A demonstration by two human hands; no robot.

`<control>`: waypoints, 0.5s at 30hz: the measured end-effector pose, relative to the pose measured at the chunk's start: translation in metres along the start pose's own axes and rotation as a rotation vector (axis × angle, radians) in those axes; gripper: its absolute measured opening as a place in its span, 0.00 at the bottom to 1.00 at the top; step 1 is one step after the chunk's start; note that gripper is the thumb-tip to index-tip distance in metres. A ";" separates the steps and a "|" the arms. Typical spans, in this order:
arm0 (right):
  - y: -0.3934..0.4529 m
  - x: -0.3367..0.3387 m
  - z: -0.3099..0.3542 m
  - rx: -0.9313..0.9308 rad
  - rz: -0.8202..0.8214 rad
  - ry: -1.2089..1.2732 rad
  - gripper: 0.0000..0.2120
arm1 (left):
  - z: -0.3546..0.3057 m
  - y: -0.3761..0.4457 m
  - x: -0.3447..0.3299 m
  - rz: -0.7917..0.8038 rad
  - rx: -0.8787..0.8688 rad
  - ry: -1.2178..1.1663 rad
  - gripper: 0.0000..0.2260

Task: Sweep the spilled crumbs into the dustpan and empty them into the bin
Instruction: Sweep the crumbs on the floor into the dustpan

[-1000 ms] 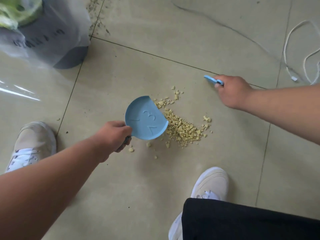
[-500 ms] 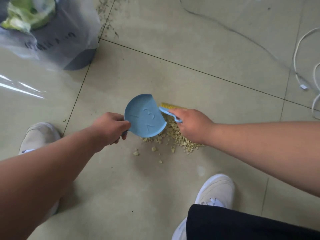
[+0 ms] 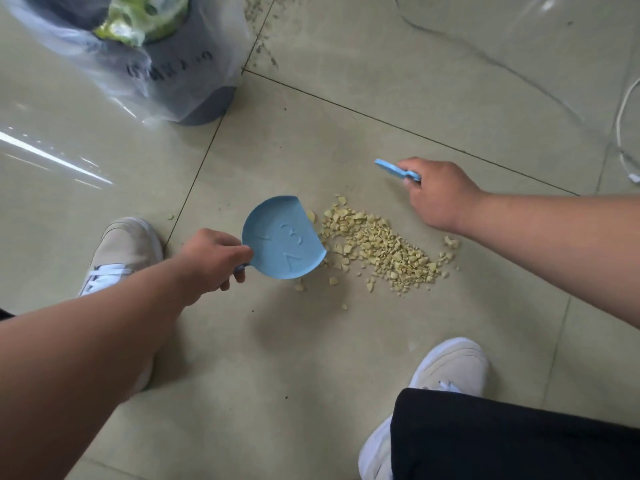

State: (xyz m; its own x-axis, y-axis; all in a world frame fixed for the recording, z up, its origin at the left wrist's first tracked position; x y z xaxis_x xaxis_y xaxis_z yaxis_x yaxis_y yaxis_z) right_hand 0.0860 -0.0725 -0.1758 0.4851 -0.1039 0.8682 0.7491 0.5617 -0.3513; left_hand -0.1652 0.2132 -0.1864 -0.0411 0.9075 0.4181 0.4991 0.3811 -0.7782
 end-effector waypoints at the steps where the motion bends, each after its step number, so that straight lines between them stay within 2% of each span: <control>1: 0.006 -0.002 -0.002 -0.002 0.017 -0.031 0.16 | 0.004 0.001 0.004 -0.001 0.010 0.003 0.10; 7: 0.022 -0.025 0.026 0.045 0.152 -0.086 0.17 | 0.025 0.008 0.021 -0.012 0.058 0.009 0.10; 15: -0.011 -0.054 0.075 0.294 0.387 -0.118 0.28 | 0.045 0.010 0.028 -0.001 0.051 0.014 0.13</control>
State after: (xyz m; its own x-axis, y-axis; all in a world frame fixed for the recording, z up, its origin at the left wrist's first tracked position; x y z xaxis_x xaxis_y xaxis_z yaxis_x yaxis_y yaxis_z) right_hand 0.0174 -0.0115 -0.1922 0.6352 0.2419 0.7335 0.3568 0.7503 -0.5565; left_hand -0.2003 0.2506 -0.2034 -0.0294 0.9047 0.4250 0.4543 0.3908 -0.8005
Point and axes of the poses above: each hand's wrist, its own y-axis towards the middle knuckle, its own x-axis out of the back of the hand, z = x × y, the point moved 3 cm from there along y, towards the middle knuckle, and after that the axes turned 3 degrees about -y, right-handed, at the moved point
